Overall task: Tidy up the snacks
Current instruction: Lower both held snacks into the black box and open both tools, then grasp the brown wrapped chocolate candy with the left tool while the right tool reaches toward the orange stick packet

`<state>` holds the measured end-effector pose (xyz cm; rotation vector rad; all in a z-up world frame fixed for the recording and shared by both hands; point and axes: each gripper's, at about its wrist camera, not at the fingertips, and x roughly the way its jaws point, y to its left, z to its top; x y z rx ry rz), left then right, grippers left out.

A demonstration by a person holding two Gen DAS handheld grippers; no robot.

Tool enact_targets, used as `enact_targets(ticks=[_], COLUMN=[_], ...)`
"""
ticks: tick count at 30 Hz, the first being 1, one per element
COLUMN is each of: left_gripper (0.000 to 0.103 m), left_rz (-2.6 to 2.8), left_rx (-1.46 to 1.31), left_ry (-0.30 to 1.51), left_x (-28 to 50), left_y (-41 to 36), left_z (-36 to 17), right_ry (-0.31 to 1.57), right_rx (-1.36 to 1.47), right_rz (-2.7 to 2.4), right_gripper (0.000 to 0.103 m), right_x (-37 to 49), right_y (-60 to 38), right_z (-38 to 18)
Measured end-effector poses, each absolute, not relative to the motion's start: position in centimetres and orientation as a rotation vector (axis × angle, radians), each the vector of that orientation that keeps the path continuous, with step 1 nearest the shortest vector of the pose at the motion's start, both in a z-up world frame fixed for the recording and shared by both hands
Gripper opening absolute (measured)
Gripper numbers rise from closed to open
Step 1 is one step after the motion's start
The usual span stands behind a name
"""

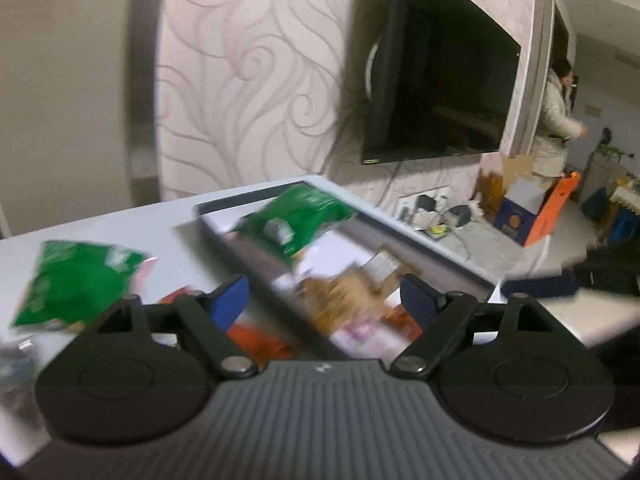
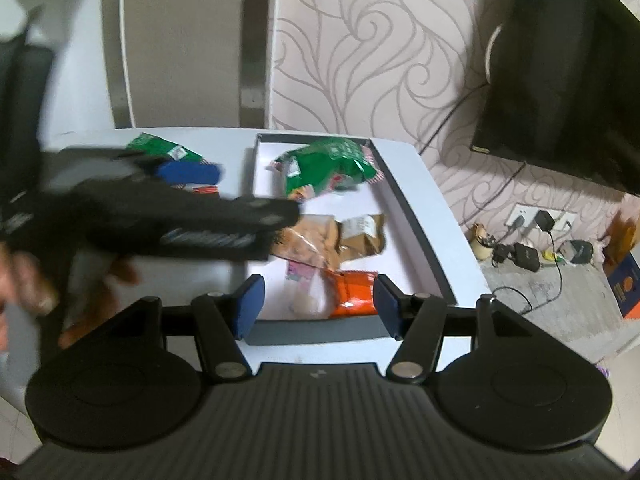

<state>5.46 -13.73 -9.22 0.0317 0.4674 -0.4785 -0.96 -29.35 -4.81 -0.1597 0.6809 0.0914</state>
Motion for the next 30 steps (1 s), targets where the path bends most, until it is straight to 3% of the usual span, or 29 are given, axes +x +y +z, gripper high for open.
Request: enact_targets(ticks=[7,10,21,27,30], left_gripper=[0.084,0.075,0.071,0.048,0.026], left_rz=[-0.334,-0.308,-0.362,-0.4,-0.422], left_rx=[0.025,0.034,0.112,0.111,0.111], left_ry=[0.492,0.531,0.599,0.661,0.661], left_x=[4.0,4.5,8.7,10.1,10.2], left_y=[-7.3,-5.6,-6.0,-6.5,-6.7], left_z=[-10.7,-11.5,-13.4,-14.5,-14.6], right_ry=[0.683,0.687,0.691,0.688,0.69], right_rx=[-0.174,-0.184,-0.198,-0.184,-0.178], right_rz=[0.154,0.184,0.208,0.162,0.149], right_gripper=[0.066,0.066,0.065,0.065,0.065], right_x=[-0.4,-0.2,-1.1,-1.6,-1.5], right_y=[-26.0,-24.4,-21.8,-23.3,-24.1], right_z=[-5.2,-5.4,-5.3,-4.9,-5.1])
